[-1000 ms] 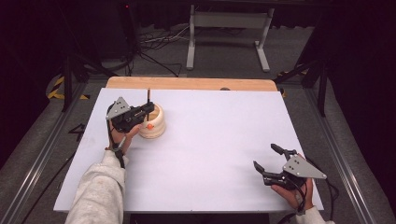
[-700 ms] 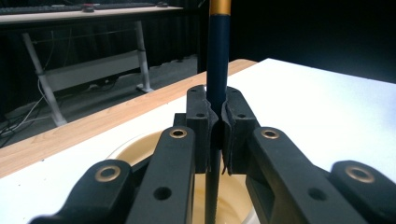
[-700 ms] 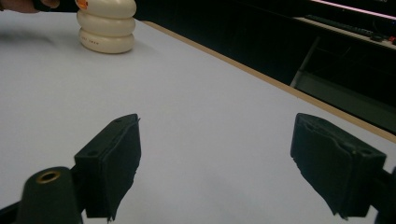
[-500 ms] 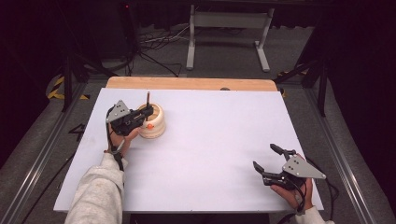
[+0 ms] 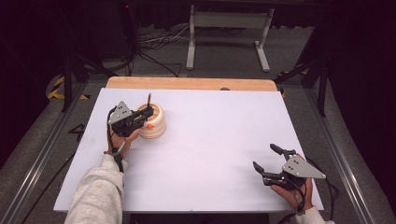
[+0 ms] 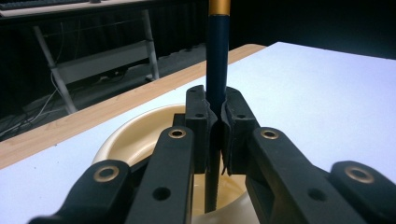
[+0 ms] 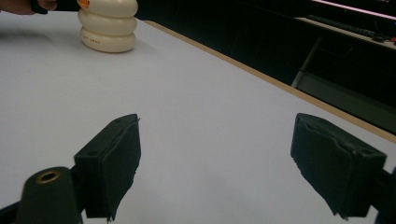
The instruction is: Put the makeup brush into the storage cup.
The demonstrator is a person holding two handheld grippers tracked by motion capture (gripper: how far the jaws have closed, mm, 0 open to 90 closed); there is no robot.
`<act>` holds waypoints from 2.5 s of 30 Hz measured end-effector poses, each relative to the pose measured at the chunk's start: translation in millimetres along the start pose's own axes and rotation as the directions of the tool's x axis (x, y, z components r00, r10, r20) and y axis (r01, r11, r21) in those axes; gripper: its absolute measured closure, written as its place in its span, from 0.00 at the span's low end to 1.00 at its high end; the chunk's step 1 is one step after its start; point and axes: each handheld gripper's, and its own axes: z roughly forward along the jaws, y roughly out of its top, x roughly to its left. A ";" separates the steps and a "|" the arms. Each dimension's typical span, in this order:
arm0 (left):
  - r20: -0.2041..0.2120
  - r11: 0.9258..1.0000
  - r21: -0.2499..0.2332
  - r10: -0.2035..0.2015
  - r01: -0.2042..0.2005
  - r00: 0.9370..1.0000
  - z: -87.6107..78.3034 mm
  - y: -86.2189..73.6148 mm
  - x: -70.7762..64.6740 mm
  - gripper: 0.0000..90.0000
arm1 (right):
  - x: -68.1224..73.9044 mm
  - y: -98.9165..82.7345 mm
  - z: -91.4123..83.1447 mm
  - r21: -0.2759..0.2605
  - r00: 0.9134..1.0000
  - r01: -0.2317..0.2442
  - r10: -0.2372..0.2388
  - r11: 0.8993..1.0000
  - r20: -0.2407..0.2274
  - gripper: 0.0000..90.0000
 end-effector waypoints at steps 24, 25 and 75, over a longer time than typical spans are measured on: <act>-0.034 1.000 0.009 -0.004 0.004 0.999 0.1 1.4 0.8 0.86 | -0.8 -0.5 0.0 0.004 1.000 -0.004 0.004 1.000 -0.008 0.18; -0.047 1.000 0.015 0.000 0.000 0.999 -0.2 2.0 0.5 0.84 | -0.8 -0.5 -0.1 0.003 1.000 -0.003 0.004 1.000 -0.009 0.18; -0.142 0.995 -0.021 0.093 -0.097 0.986 -53.0 33.3 -20.3 0.06 | 1.3 1.4 0.6 0.004 1.000 0.008 -0.008 1.000 0.005 0.14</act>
